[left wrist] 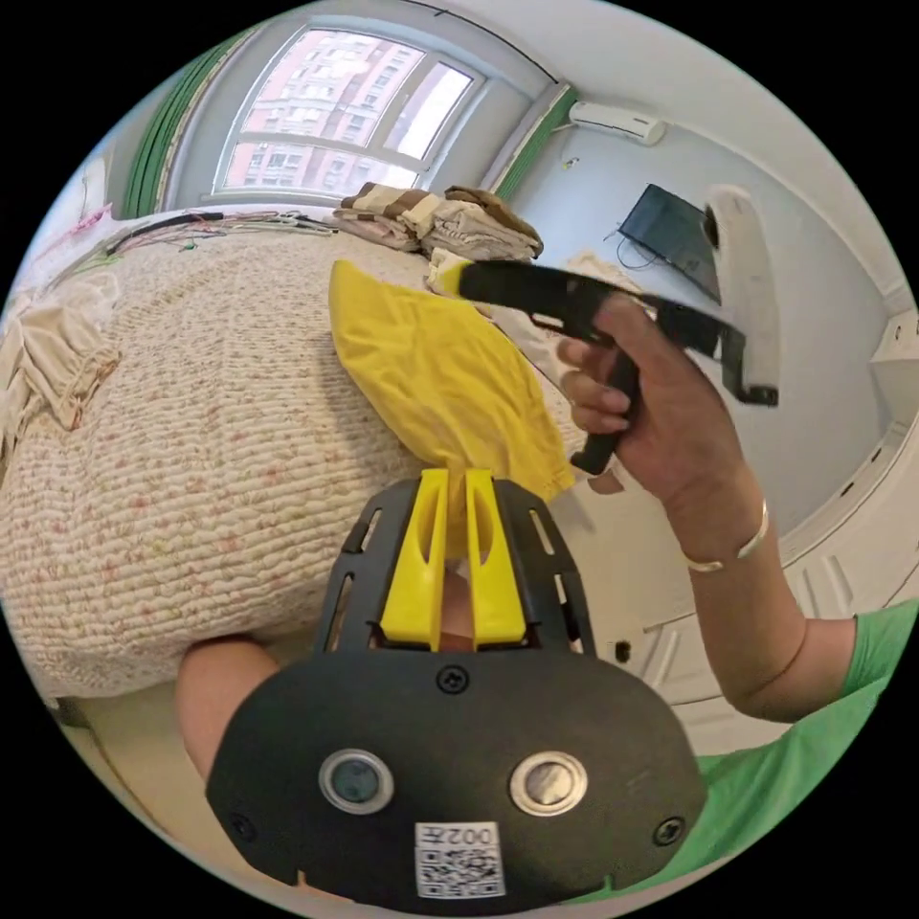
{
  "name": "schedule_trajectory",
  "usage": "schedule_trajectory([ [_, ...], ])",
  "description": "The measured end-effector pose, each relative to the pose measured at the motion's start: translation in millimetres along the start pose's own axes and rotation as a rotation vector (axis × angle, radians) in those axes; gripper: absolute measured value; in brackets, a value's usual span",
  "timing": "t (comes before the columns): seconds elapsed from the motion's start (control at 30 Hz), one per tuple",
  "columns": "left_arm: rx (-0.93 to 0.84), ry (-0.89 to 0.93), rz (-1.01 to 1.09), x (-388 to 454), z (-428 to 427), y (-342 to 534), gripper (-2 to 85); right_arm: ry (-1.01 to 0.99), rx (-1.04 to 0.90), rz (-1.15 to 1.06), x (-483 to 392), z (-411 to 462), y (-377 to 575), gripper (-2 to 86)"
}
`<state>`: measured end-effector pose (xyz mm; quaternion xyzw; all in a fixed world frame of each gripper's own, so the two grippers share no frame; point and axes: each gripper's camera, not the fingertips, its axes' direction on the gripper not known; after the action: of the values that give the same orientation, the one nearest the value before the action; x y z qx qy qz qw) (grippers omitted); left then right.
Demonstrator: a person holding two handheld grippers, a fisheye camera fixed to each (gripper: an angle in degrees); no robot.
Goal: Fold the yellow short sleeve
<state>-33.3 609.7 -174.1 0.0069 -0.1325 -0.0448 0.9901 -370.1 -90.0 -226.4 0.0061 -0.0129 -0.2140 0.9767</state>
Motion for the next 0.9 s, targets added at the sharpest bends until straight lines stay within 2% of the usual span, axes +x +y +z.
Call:
schedule_trajectory([
  [0.13,-0.004,-0.003,0.018,2.3,0.2,-2.2,-1.2,0.176,-0.225,-0.111,-27.0,98.1,-42.5,11.6],
  [0.23,-0.007,-0.026,0.017,-2.3,-0.8,-4.2,-1.2,0.077,-0.425,-0.088,-18.5,168.9,-40.4,11.1],
  [0.37,-0.017,0.066,-0.034,-27.3,-2.8,-7.3,-1.2,0.022,-0.377,0.002,-7.2,164.3,-48.2,8.7],
  [0.53,0.05,0.066,-0.084,-47.8,-29.9,-9.4,-1.2,0.0,-0.206,0.031,-16.1,136.1,-73.4,3.0],
  [0.7,0.159,0.04,-0.191,-88.6,-88.9,-16.4,-1.2,-0.141,-0.091,-0.058,-58.2,133.6,-94.4,3.4],
  [0.8,0.167,-0.017,-0.23,-108.2,-112.1,-6.8,-1.2,-0.23,-0.186,-0.187,-95.7,153.6,-90.5,3.2],
  [0.9,0.091,-0.032,-0.35,-138.6,-113.0,8.7,-1.2,-0.251,-0.19,-0.15,-88.2,148.4,-66.8,0.0],
])
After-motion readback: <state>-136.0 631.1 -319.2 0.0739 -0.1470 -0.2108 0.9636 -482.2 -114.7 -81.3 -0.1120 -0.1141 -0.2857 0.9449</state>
